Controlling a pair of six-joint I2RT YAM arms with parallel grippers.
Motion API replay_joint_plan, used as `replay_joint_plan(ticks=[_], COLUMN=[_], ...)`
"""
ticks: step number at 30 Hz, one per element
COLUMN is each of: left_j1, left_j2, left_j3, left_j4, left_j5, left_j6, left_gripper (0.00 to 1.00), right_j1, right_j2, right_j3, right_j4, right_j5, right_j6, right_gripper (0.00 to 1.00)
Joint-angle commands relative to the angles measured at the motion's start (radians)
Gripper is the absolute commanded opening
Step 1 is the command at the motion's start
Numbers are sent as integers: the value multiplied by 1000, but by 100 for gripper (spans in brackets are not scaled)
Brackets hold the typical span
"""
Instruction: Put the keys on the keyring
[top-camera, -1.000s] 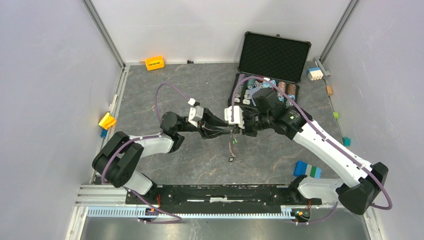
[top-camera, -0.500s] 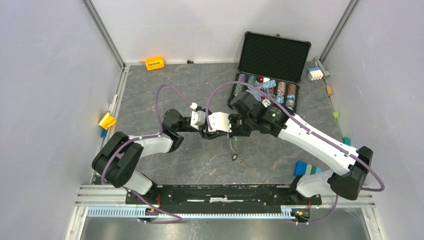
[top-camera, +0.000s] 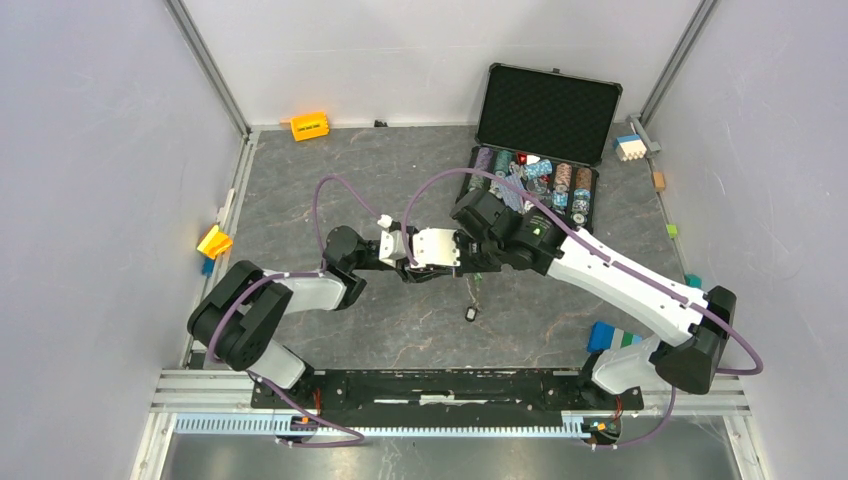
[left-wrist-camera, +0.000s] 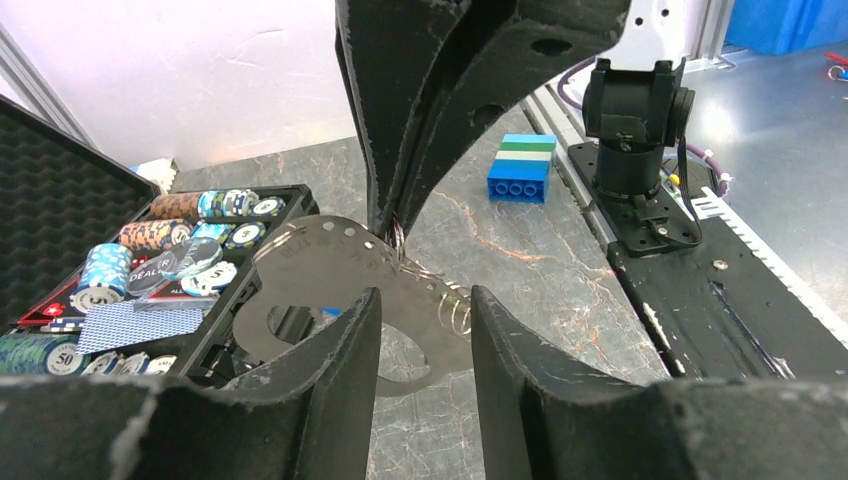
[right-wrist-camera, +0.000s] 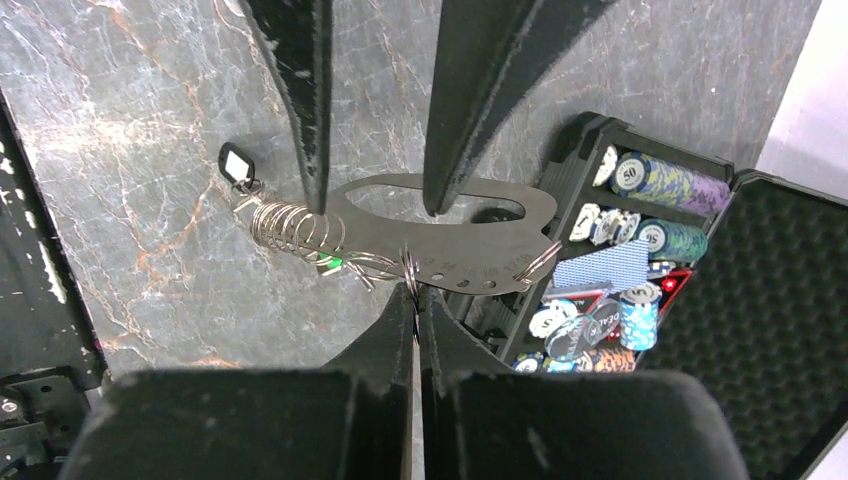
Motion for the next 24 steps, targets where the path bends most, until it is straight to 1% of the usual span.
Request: replay_joint_plan(ticks=[1,4,9,11,14,16,21,24], left_j1=[4,-2,-29,-32,-33,-32,-32,-31], left_j2=[4,2,29,36,37,35,20,10], left_j3=[-8,8,48,56,59,53,42,34], left_j4=[70,65,72,74,77,80,84,93], left_j5=[10,-5,-24,-32,-51,-52,-52,-49], left_j6=[48,45,42,43,50,51,51,51], left_gripper=[46,46,46,45,44,41,38,31], right_j1=[5,5,6,5,5,5,2,-2], right_j2=[-8,-2,24,36,42,43,48,49], right_j3=[58,65,94,104,104,98,93,90], right_j4=[3,-2,-12,-19,-19,-14,-9,-6], right_j5=[41,22,-44,-96,-121,-120,-119,-122], right_j6=[-13,-11,3,8,10,11,17,21], right_gripper=[0,0,0,0,0,0,0,0])
